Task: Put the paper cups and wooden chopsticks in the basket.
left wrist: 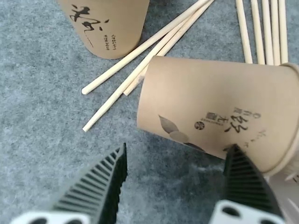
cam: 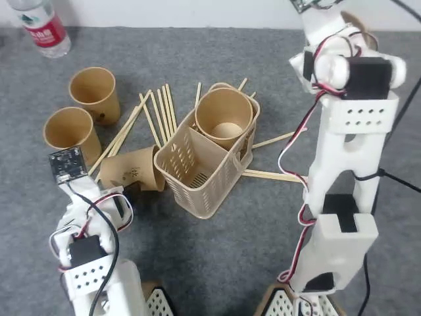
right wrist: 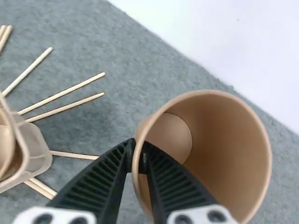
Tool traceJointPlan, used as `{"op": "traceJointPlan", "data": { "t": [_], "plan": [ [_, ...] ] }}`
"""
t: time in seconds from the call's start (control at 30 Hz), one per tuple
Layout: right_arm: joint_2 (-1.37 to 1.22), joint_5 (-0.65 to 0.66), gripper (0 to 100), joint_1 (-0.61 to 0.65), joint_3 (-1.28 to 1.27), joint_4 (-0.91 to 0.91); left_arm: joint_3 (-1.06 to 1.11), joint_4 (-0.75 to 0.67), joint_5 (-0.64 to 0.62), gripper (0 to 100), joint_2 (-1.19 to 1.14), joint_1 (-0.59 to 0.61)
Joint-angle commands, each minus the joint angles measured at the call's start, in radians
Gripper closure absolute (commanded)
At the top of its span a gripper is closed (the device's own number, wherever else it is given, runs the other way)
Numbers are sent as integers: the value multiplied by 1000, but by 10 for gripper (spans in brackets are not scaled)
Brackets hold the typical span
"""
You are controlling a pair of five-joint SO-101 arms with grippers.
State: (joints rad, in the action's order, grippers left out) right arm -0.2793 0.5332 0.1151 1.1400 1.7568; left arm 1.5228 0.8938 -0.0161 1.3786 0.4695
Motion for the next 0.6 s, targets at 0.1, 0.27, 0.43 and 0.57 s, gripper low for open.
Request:
{"op": "traceJointPlan", "data": {
  "t": [0.1,0.27,0.43,0.57],
  "plan": [
    [101,-12,993,58,-38,36,-5,-21,-3,683,9,-5],
    [145,-12,993,101,-77,38,-5,-21,-3,683,9,-5],
    [189,-12,993,142,-132,38,-5,-21,-3,683,9,-5],
    [225,-12,993,173,-163,38,-5,-21,-3,683,9,-5]
  ]
}}
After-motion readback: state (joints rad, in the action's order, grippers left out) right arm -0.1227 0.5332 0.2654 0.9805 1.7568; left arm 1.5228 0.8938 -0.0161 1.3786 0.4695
